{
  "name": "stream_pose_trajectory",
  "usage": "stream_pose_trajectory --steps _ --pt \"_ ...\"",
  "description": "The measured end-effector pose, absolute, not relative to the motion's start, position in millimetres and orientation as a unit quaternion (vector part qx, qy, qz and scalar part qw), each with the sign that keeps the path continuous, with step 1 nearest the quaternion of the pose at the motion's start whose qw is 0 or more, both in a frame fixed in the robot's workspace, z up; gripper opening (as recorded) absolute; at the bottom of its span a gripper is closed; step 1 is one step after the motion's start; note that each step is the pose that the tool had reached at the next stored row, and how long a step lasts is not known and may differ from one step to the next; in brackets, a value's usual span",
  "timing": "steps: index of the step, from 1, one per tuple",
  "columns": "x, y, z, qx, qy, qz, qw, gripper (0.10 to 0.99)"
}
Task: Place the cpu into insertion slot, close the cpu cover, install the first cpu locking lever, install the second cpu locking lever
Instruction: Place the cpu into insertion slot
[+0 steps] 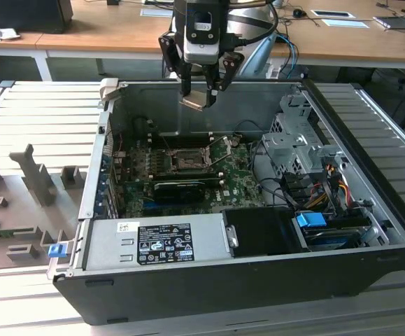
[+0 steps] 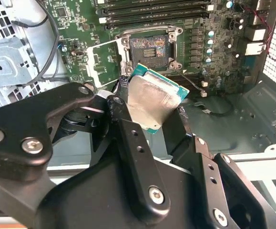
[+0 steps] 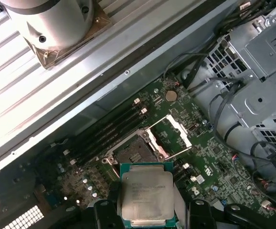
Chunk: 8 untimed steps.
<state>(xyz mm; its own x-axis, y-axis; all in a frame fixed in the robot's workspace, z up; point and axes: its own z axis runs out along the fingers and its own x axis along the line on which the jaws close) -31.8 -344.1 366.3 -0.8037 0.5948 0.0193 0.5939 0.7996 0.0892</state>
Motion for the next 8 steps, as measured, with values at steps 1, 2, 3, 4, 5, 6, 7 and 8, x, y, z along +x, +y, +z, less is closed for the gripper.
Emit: stream_pose_trajectory --steps 1,2,3,4,5,6,7,8 --pt "-31.8 -344.1 366.3 0.317 0.947 0.045 0.005 0.529" --pt "-31.8 -344.1 366.2 0.319 0.946 0.045 0.005 0.529" --pt "-31.8 -344.1 366.1 0.323 0.945 0.045 0.005 0.529" --pt "-31.8 -344.1 366.1 0.328 0.944 0.045 0.005 0.529" --pt "-31.8 -344.0 366.0 0.332 0.942 0.045 0.006 0.529" --pt "-31.8 -344.1 365.9 0.338 0.94 0.045 0.006 0.529" --pt "-31.8 -344.1 365.9 0.342 0.938 0.045 0.006 0.529" --pt "-31.8 -344.1 365.8 0.347 0.937 0.045 0.006 0.529"
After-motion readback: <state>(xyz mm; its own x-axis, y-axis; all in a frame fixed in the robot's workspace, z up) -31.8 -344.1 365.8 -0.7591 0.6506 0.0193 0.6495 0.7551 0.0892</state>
